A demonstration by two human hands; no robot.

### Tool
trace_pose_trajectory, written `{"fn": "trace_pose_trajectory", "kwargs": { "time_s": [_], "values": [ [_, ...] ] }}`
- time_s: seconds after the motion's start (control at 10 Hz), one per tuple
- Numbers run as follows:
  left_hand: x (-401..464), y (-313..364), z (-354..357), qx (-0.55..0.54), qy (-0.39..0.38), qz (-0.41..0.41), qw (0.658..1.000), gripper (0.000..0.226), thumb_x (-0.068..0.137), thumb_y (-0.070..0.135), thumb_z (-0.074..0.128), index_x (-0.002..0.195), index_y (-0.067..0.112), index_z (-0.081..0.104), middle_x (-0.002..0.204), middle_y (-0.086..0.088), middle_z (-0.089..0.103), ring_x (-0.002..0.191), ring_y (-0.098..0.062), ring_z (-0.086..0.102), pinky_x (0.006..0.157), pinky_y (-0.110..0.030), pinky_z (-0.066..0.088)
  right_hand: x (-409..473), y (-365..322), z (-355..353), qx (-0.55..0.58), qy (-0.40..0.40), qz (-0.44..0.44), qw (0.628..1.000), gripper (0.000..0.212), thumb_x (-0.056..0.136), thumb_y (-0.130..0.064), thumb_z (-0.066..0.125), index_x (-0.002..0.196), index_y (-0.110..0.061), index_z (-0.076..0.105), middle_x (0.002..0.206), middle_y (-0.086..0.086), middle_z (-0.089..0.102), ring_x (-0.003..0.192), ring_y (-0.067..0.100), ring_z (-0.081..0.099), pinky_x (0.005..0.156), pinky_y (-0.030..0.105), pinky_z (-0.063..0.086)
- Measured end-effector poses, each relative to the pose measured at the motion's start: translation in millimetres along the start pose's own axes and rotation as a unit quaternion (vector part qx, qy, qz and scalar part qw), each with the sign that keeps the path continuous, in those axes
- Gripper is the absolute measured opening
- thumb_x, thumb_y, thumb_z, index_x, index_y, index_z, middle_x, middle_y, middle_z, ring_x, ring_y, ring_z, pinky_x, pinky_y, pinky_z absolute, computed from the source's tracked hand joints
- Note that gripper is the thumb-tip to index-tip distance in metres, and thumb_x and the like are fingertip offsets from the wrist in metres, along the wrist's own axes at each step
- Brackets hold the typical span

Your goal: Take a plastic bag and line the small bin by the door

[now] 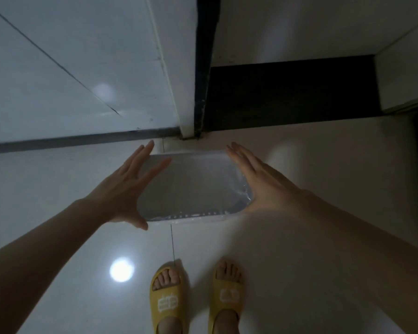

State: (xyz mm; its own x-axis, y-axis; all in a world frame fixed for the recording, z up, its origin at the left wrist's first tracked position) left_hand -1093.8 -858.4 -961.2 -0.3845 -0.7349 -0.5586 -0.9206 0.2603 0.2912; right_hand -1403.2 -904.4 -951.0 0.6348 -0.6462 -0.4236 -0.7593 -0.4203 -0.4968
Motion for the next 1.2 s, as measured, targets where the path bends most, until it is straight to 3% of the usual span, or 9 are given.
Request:
{"fn": "trace_pose_trajectory", "kwargs": {
  "time_s": [0.1, 0.2, 0.3, 0.5, 0.7, 0.9, 1.0, 1.1, 1.2],
  "values": [
    [1, -2, 4, 0.002, 0.002, -0.003, 1.000, 0.153, 0.029, 0.059, 0.085, 0.137, 0.048, -0.023, 0.141, 0.012, -0.047, 0.135, -0.022, -0.023, 0.102, -0.061, 0.029, 3, 7, 4, -0.005, 0.026, -0.027, 0.999, 0.134, 0.049, -0.045, 0.087, 0.145, -0.031, -0.005, 0.158, 0.004, -0.002, 0.138, 0.022, 0.027, 0.099, 0.033, 0.040],
    [5, -4, 0, 0.015, -0.005, 0.006, 1.000, 0.154, 0.028, 0.062, 0.084, 0.136, 0.049, -0.025, 0.143, 0.009, -0.044, 0.134, -0.021, -0.026, 0.105, -0.059, 0.019, 4, 8, 5, -0.009, 0.021, -0.026, 0.999, 0.138, 0.045, -0.041, 0.089, 0.145, -0.033, -0.007, 0.158, 0.002, -0.009, 0.141, 0.024, 0.022, 0.100, 0.034, 0.040],
    [-5, -7, -8, 0.006, 0.009, -0.004, 1.000, 0.156, 0.022, 0.072, 0.076, 0.140, 0.043, -0.022, 0.149, 0.000, -0.034, 0.137, -0.023, -0.019, 0.108, -0.051, 0.004, -7, 16, -6, 0.049, 0.007, 0.032, 0.998, 0.152, 0.037, -0.038, 0.092, 0.138, -0.044, -0.021, 0.155, -0.007, -0.024, 0.144, 0.016, -0.001, 0.109, 0.036, 0.029],
    [-26, -21, -13, -0.043, 0.043, -0.034, 0.998, 0.158, 0.021, 0.082, 0.062, 0.143, 0.029, -0.022, 0.156, 0.000, -0.020, 0.143, -0.024, -0.006, 0.113, -0.048, 0.004, -23, 14, -27, 0.024, 0.016, 0.051, 0.998, 0.157, 0.030, -0.066, 0.081, 0.136, -0.035, -0.030, 0.144, -0.021, -0.034, 0.133, -0.007, -0.021, 0.109, 0.029, 0.008],
    [-10, -20, 5, -0.126, 0.019, -0.055, 0.990, 0.162, 0.031, 0.055, 0.086, 0.137, 0.030, -0.034, 0.159, -0.008, -0.001, 0.140, -0.033, 0.021, 0.109, -0.045, 0.026, -2, 13, 9, 0.136, -0.015, 0.119, 0.983, 0.155, 0.032, -0.049, 0.090, 0.137, -0.043, -0.023, 0.157, -0.008, -0.001, 0.141, 0.012, 0.013, 0.110, 0.032, 0.024],
    [-6, -31, 17, -0.146, 0.049, -0.029, 0.988, 0.156, 0.035, 0.043, 0.091, 0.137, 0.039, -0.027, 0.154, -0.009, 0.012, 0.130, -0.037, 0.037, 0.093, -0.051, 0.046, 2, 22, 29, 0.204, 0.005, 0.120, 0.972, 0.138, 0.036, -0.039, 0.092, 0.137, -0.049, -0.002, 0.133, -0.014, 0.042, 0.116, 0.012, 0.049, 0.080, 0.022, 0.042],
    [-3, -29, 17, -0.113, 0.052, -0.025, 0.992, 0.156, 0.035, 0.044, 0.090, 0.138, 0.032, -0.027, 0.153, -0.013, 0.016, 0.132, -0.036, 0.035, 0.100, -0.050, 0.042, 5, 20, 29, 0.196, 0.012, 0.119, 0.973, 0.136, 0.038, -0.034, 0.092, 0.137, -0.048, 0.001, 0.129, -0.013, 0.045, 0.112, 0.012, 0.051, 0.076, 0.024, 0.042],
    [-7, -28, 9, -0.093, 0.045, -0.043, 0.994, 0.160, 0.032, 0.050, 0.089, 0.141, 0.022, -0.026, 0.156, -0.014, 0.011, 0.138, -0.033, 0.026, 0.112, -0.047, 0.026, 2, 20, 22, 0.169, -0.022, 0.134, 0.976, 0.145, 0.038, -0.036, 0.093, 0.142, -0.037, -0.007, 0.148, -0.002, 0.034, 0.129, 0.021, 0.043, 0.094, 0.039, 0.047],
    [-29, -24, -1, -0.047, 0.015, -0.075, 0.996, 0.164, 0.031, 0.058, 0.085, 0.134, 0.021, -0.038, 0.154, -0.005, -0.021, 0.143, -0.023, -0.005, 0.115, -0.039, 0.002, -17, 14, 4, 0.091, -0.060, 0.197, 0.974, 0.151, 0.042, -0.033, 0.092, 0.142, -0.027, -0.021, 0.156, 0.008, 0.015, 0.137, 0.026, 0.029, 0.105, 0.044, 0.039]
  ]
}}
Point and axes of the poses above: each hand's wrist, its own x-axis towards the middle knuckle, its own z-axis out of the palm, y = z × x, the point moved 1 cm from there along x, towards the middle knuckle
